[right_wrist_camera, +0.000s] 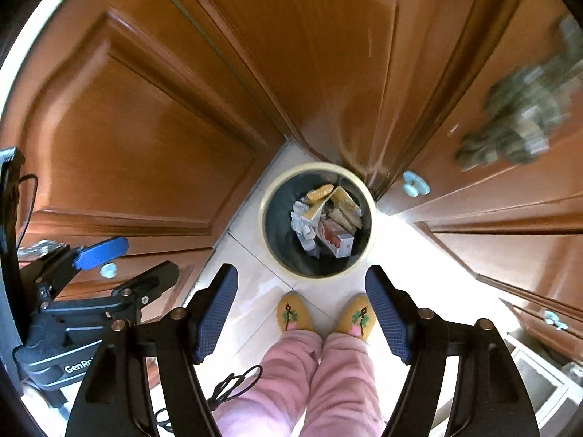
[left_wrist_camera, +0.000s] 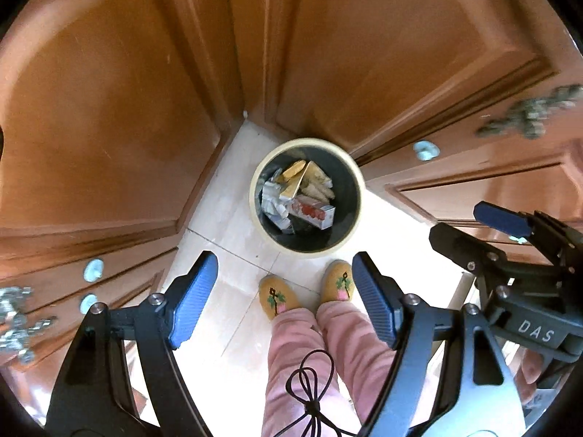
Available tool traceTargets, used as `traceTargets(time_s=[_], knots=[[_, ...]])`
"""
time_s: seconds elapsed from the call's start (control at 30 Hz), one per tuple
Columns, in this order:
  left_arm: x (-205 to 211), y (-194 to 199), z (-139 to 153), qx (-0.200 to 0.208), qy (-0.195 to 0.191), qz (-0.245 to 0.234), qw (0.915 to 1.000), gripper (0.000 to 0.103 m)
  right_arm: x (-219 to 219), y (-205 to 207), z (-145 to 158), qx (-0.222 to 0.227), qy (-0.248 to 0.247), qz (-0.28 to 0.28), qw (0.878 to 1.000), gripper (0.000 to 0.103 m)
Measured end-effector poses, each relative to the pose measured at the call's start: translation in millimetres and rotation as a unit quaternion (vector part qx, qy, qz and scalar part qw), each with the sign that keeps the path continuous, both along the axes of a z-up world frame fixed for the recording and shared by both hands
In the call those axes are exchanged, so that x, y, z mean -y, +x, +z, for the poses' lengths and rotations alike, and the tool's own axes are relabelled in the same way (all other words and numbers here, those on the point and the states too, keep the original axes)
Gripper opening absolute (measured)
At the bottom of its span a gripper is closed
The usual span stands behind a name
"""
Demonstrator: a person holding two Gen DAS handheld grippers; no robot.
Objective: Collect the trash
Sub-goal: 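Raise both open tools back toward the counter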
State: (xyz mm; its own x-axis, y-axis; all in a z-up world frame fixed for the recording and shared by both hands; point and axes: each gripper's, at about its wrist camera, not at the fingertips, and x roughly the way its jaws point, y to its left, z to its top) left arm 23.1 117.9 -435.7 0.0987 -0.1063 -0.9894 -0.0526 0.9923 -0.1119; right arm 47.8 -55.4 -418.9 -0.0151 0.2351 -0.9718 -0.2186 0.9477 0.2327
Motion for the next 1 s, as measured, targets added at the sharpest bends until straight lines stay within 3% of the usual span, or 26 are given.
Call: traceTargets(time_s=[0.3, 0.53, 0.63, 0.83, 1.0], knots=[[18, 4, 125, 0.076, 0.006, -0.068, 0.9948, 0.074, 17, 6, 143, 0.096, 0.007, -0.013, 0.995, 0.074], [27, 25, 217, 0.152, 0.008, -0.114, 0.9817, 0.074, 37, 19, 246, 0.174, 0.016, -0.06, 0.983, 0.074], [30, 35, 254, 0.187, 0.013, -0.137, 0.9726, 0.074, 45, 26, 281, 0.198, 0.019, -0.09, 0.976, 0.074], [49, 68, 323, 0.261, 0.059, -0.195, 0.9436, 0.074, 67, 57, 350, 0.238, 0.027, -0.134, 0.962, 0.074], [70, 104, 376, 0.299, 0.058, -0.229, 0.9246, 0.074, 91, 93, 408, 0.278, 0.038, -0.156, 0.947, 0.074]])
